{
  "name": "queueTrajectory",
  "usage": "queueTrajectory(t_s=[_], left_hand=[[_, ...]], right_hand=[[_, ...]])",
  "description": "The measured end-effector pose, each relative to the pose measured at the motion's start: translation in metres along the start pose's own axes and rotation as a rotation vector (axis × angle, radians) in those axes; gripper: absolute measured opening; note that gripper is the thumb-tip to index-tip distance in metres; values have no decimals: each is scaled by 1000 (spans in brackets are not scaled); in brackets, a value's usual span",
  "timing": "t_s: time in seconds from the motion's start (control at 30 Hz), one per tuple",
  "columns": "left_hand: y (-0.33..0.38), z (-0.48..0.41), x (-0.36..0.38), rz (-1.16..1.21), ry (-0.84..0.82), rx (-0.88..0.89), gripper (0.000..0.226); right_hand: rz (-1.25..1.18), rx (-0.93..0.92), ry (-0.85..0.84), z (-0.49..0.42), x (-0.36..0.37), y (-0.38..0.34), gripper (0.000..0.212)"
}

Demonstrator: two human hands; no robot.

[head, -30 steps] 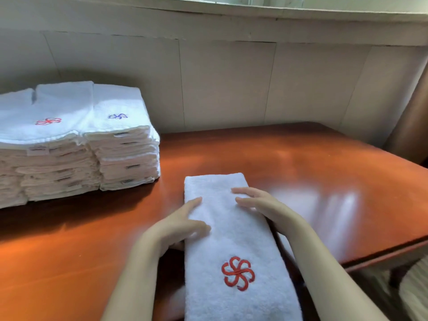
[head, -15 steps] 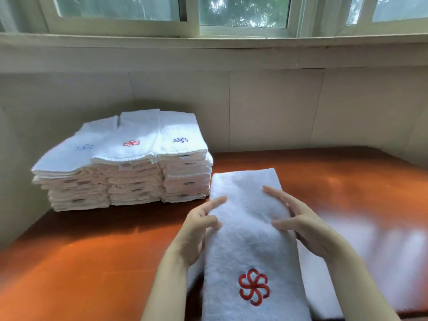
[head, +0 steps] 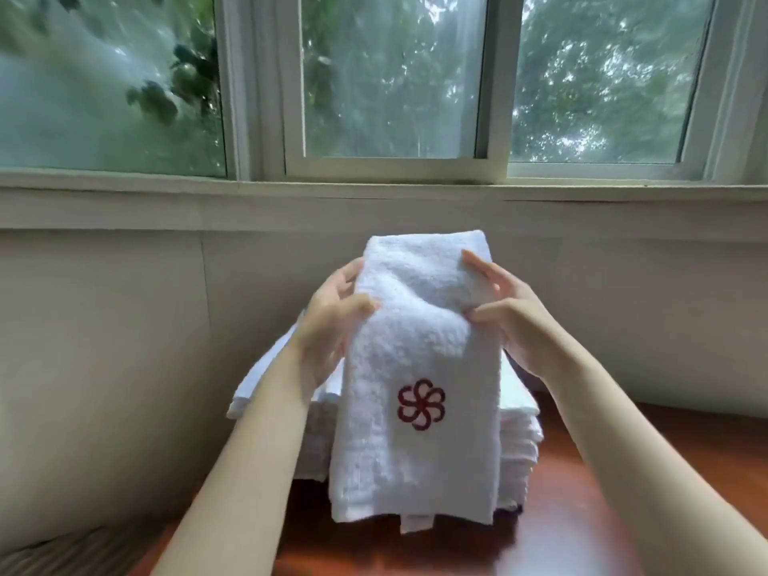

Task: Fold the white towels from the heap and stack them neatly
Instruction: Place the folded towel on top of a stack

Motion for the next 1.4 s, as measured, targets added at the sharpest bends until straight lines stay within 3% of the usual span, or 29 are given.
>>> queueTrajectory(t_s=[0.07,0.13,0.2,0.27,0.33,0.43,0.53,0.67,0.77,0.9,0.97,1.1,1.17,1.27,1.33,1.4], left_hand=[[2,-45,-27,-3,156,-71,60],[-27,-71,-47,-119,163,-236,50],[-72,-81,-56,-219,143,-437,42],[-108,-85,-69,-230,190,-497,37],[-128,-90,-83,-164,241,-457,35],[-133,-96,-86,-84,183,-440,32],[-132,-97,-80,-122,129,-462,42],[-128,-91,-86,-19,163,-507,32],[-132,-88,-100,50,165,-509,42],[-129,-85,-110,46,159,-439,35],[-119,-86,-117,29,187,-360,34],[-93,-84,-148,159,322,-117,27],[-88,-77,-167,227,408,-38,28],[-106,-63,-189,374,573,-40,25],[-123,-53,-196,449,624,-114,16],[-135,-46,-198,425,576,-182,29]], right_hand=[[51,-41,85,-64,9,21,78],[125,46,114,-108,13,66,67],[194,274,-8,-114,21,133,51],[355,469,-152,-97,26,191,34],[356,482,-47,-93,19,218,46],[254,453,21,-98,10,223,58],[109,541,77,-101,10,222,44],[74,575,128,-110,21,220,34],[-45,513,190,-120,31,223,56],[99,440,110,-136,47,219,67],[128,338,107,-149,56,207,74],[-73,84,149,-173,91,182,84],[-140,3,114,-181,116,176,83],[-148,49,56,-181,146,196,76],[16,164,-10,-168,159,222,59],[208,261,-36,-158,163,244,48]])
Point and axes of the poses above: each hand's wrist, its own z-axis away from the middle knuckle, its own x-axis out of the palm, y = z × x, the point moved 5 cm from there along -z, towards the middle knuckle, and after that the axes turned 11 degrees about -x, right-handed, at the moved point
